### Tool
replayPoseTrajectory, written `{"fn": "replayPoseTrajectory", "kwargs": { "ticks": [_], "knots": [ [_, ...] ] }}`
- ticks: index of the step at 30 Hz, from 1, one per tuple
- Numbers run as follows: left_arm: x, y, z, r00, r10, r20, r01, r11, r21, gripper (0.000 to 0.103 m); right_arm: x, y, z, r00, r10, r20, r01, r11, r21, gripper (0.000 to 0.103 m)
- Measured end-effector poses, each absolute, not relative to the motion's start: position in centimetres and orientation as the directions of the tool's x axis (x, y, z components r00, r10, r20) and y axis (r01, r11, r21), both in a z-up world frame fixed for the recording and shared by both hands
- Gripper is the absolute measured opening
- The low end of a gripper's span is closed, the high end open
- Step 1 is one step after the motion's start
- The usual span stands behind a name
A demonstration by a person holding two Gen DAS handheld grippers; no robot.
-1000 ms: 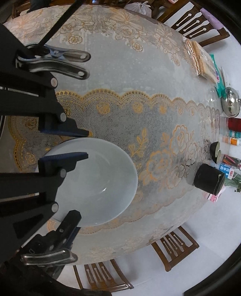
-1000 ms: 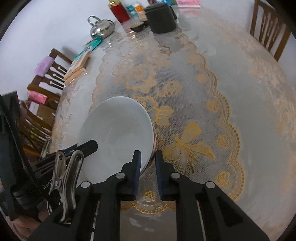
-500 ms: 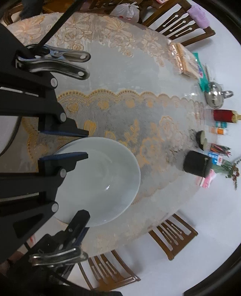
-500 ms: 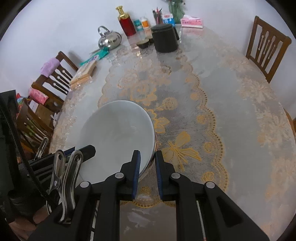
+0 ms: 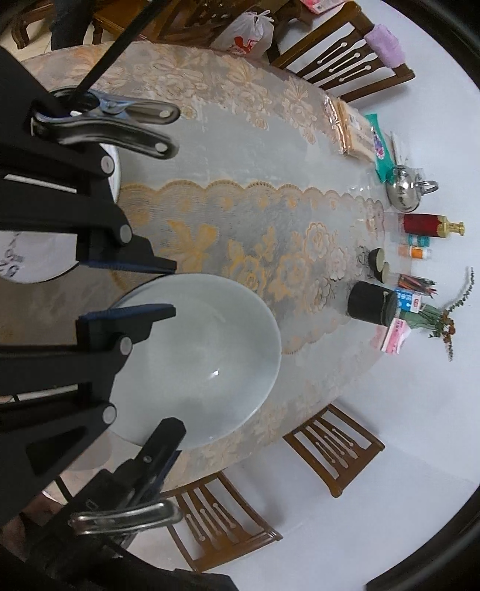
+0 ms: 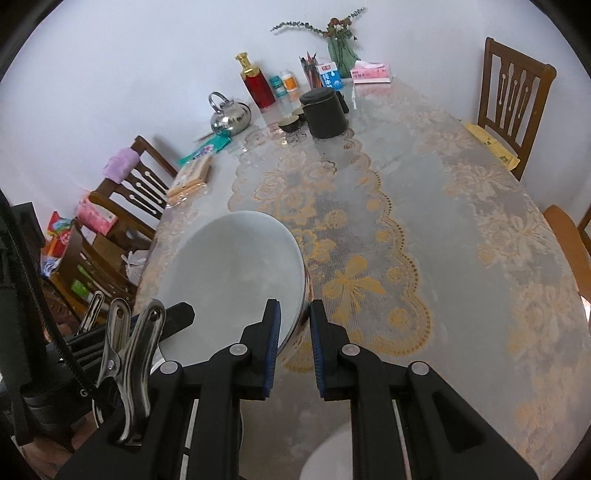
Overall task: Organize plates and bowls
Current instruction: 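Grasp the rim of the nested bowls with the right gripper and lift, then lower the nested bowls into the other red-flower bowl with the right gripper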
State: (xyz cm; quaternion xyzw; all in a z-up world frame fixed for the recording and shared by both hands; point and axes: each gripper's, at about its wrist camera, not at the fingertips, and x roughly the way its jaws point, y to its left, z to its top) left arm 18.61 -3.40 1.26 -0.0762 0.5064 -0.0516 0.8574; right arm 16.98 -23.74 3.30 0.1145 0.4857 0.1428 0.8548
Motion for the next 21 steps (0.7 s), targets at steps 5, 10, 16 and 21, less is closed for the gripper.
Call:
{"fn": "replayPoseTrajectory", "kwargs": {
  "ticks": [5, 10, 16, 21],
  "knots": [
    [15.7, -5.1, 3.0, 0.506, -0.151, -0.849, 0.005, 0.985, -0.172, 0.017, 14.3, -25.4, 4.5, 0.495, 0.378, -0.782, -0.148, 0.924, 0.353, 0.018],
    [13.1, -7.4, 3.7, 0.508, -0.147, -0.849, 0.005, 0.986, -0.168, 0.018, 12.0, -27.7, 5.0, 0.495, 0.391, -0.776, -0.149, 0.918, 0.367, 0.018],
    [10.3, -10.6, 3.3, 0.491, -0.161, -0.856, 0.007, 0.983, -0.181, 0.018, 9.5, -30.7, 4.9, 0.485, 0.387, -0.784, -0.141, 0.920, 0.367, 0.018],
    [8.8, -12.9, 2.4, 0.474, -0.174, -0.863, 0.013, 0.982, -0.190, 0.018, 7.8, -32.9, 4.7, 0.482, 0.378, -0.790, -0.131, 0.923, 0.362, 0.018]
  ]
}}
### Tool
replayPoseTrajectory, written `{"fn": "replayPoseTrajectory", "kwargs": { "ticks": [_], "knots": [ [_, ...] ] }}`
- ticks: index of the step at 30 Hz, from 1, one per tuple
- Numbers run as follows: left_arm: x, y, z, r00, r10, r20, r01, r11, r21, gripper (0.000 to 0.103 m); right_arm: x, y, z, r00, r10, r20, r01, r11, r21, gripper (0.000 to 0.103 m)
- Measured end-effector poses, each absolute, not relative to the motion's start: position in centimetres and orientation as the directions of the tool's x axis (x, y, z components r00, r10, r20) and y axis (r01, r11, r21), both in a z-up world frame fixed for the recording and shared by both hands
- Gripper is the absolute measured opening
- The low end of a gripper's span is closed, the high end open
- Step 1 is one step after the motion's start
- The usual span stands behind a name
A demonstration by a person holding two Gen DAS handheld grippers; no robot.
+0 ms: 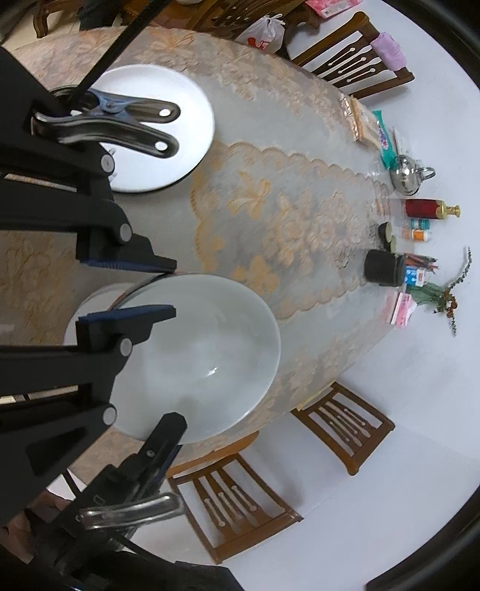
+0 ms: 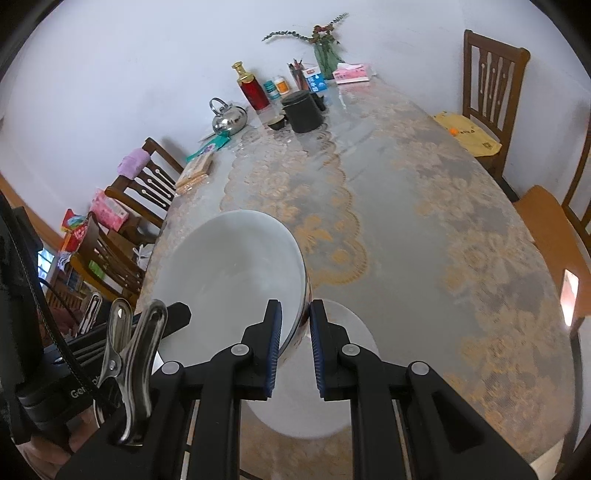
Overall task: Organize plates and bowls
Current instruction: 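Lower the nested bowls into the other red-flower bowl with the right gripper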
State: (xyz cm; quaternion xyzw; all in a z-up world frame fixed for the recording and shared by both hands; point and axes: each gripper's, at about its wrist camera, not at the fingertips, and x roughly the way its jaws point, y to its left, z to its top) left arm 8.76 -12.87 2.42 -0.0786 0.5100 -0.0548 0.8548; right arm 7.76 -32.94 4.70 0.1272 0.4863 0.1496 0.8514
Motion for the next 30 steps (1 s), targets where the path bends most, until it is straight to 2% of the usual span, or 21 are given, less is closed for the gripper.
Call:
{"fn": "replayPoseTrajectory", "kwargs": {
  "ticks": [13, 30],
  "knots": [
    [7.1, -15.6, -1.1, 0.412, -0.176, -0.894, 0.005, 0.982, -0.191, 0.018, 6.2, -35.6, 2.5, 0.455, 0.363, -0.813, -0.106, 0.929, 0.355, 0.018],
    [6.9, -15.9, -3.0, 0.387, -0.142, -0.911, 0.010, 0.989, -0.149, 0.018, 5.8, -35.5, 0.5, 0.430, 0.349, -0.832, -0.119, 0.936, 0.331, 0.018]
  ]
}}
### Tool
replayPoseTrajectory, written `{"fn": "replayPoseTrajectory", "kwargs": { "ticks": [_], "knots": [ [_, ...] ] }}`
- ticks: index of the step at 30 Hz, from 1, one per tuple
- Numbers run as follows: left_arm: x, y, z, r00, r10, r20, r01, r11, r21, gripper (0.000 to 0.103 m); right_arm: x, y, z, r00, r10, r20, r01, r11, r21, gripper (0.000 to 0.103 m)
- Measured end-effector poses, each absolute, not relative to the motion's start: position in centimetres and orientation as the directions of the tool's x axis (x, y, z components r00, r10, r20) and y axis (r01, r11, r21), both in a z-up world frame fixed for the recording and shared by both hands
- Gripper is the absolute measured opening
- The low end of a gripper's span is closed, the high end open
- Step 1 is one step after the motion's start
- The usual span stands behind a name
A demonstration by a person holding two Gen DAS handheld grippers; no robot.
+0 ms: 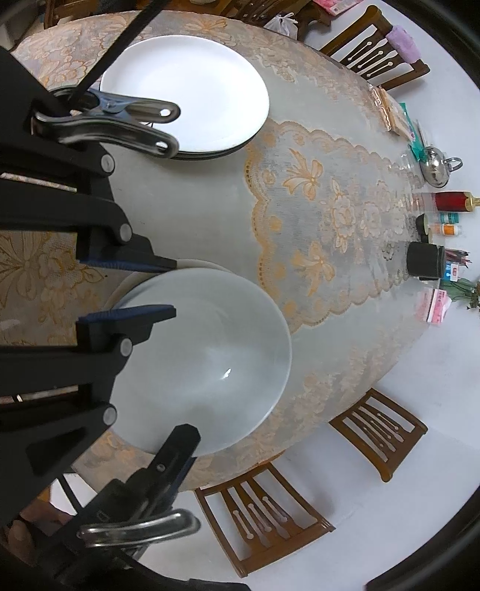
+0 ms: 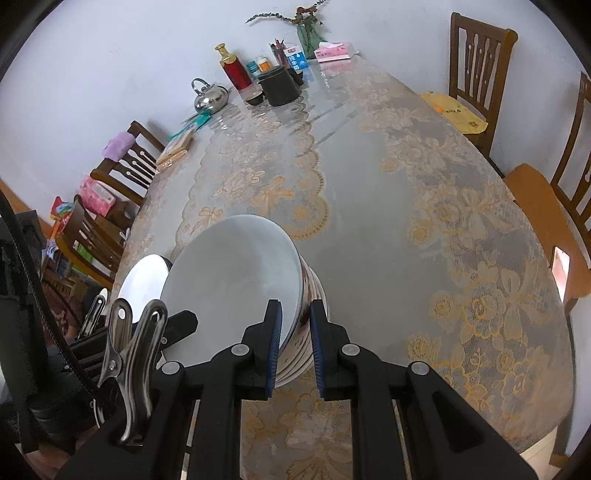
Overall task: Organize plates and bowls
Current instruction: 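Lower the nested bowls into the other red-flower bowl with the right gripper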
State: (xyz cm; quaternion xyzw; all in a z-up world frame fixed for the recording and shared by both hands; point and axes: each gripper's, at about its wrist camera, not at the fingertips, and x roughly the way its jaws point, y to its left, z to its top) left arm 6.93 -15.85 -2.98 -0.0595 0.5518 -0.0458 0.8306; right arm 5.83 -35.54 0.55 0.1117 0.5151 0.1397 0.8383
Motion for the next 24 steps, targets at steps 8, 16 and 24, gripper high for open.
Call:
{"fn": "replayPoseTrajectory", "kwargs": {
  "ticks": [8, 16, 24],
  "knots": [
    [6.8, -15.6, -3.3, 0.388, -0.135, -0.912, 0.010, 0.990, -0.143, 0.018, 5.5, -35.3, -0.6, 0.415, 0.355, -0.838, -0.109, 0.934, 0.341, 0.018],
    [6.6, -16.0, -3.0, 0.405, -0.118, -0.907, 0.023, 0.993, -0.119, 0.018, 5.6, -35.5, -0.4, 0.414, 0.366, -0.834, -0.104, 0.929, 0.356, 0.019],
    [6.4, -16.0, -2.3, 0.432, -0.112, -0.895, 0.026, 0.993, -0.111, 0.033, 5.5, -35.5, 0.1, 0.424, 0.374, -0.825, -0.110, 0.925, 0.363, 0.024]
  ]
}}
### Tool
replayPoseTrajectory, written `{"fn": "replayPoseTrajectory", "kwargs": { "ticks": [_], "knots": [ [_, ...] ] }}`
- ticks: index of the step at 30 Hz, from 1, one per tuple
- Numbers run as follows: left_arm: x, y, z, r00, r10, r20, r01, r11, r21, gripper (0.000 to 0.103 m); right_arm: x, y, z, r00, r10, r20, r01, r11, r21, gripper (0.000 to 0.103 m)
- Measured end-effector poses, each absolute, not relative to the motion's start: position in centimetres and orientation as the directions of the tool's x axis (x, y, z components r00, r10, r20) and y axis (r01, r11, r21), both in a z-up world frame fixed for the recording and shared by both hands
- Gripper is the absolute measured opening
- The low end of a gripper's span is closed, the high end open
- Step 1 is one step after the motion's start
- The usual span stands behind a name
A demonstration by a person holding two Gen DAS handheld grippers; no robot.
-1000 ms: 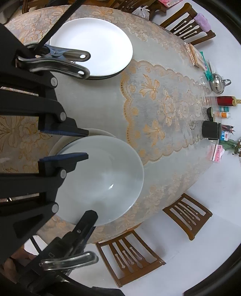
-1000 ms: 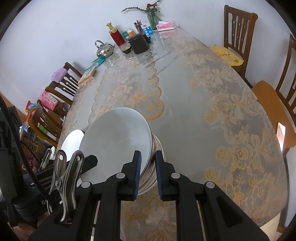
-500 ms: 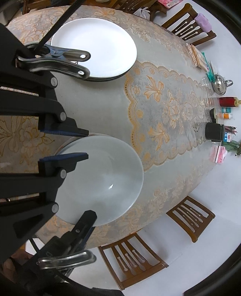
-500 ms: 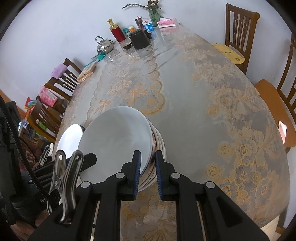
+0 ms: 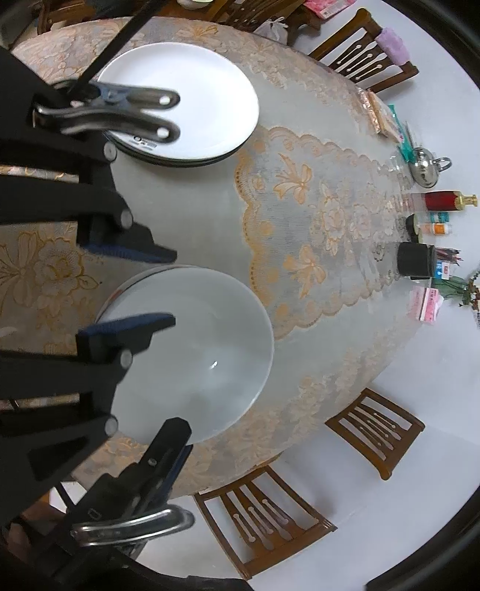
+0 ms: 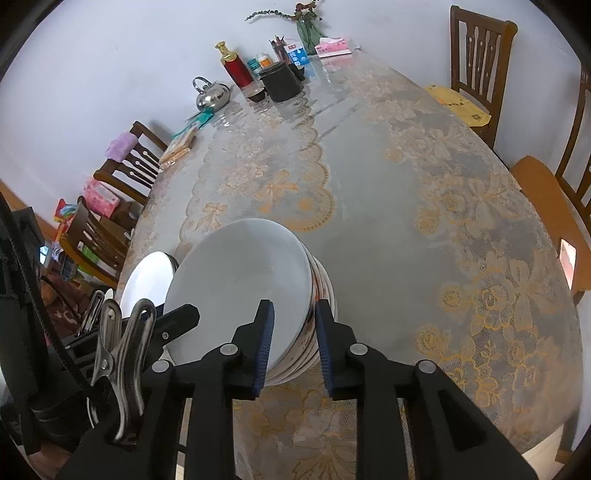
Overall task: Organize plates and bowls
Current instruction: 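Open the right gripper and regrasp the rim of the bowl stack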
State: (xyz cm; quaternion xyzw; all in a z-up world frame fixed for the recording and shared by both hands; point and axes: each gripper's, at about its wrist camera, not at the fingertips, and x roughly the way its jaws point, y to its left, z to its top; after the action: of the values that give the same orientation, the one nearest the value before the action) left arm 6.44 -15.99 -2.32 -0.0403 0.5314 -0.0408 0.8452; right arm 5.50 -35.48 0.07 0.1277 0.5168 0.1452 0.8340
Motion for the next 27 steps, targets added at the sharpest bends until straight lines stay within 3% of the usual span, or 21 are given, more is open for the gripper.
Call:
{"fn": "replayPoseTrajectory", "kwargs": {
  "ticks": [4, 12, 23, 27],
  "knots": [
    [6.5, -16.0, -2.0, 0.442, -0.095, -0.892, 0.025, 0.995, -0.093, 0.040, 5.5, -35.8, 0.3, 0.429, 0.376, -0.821, -0.103, 0.924, 0.369, 0.024],
    [6.6, -15.6, -2.0, 0.435, -0.090, -0.896, 0.003, 0.995, -0.098, 0.040, 5.7, -36.2, 0.2, 0.422, 0.379, -0.824, -0.092, 0.922, 0.377, 0.025],
    [6.3, -13.9, -1.8, 0.428, -0.091, -0.899, -0.050, 0.991, -0.124, 0.042, 5.9, -37.6, -0.9, 0.386, 0.407, -0.828, -0.061, 0.907, 0.418, 0.042],
    [6.3, -13.5, -2.2, 0.415, -0.107, -0.903, -0.070, 0.986, -0.149, 0.043, 6.1, -37.6, -1.3, 0.367, 0.422, -0.829, -0.056, 0.899, 0.434, 0.043]
  ]
}}
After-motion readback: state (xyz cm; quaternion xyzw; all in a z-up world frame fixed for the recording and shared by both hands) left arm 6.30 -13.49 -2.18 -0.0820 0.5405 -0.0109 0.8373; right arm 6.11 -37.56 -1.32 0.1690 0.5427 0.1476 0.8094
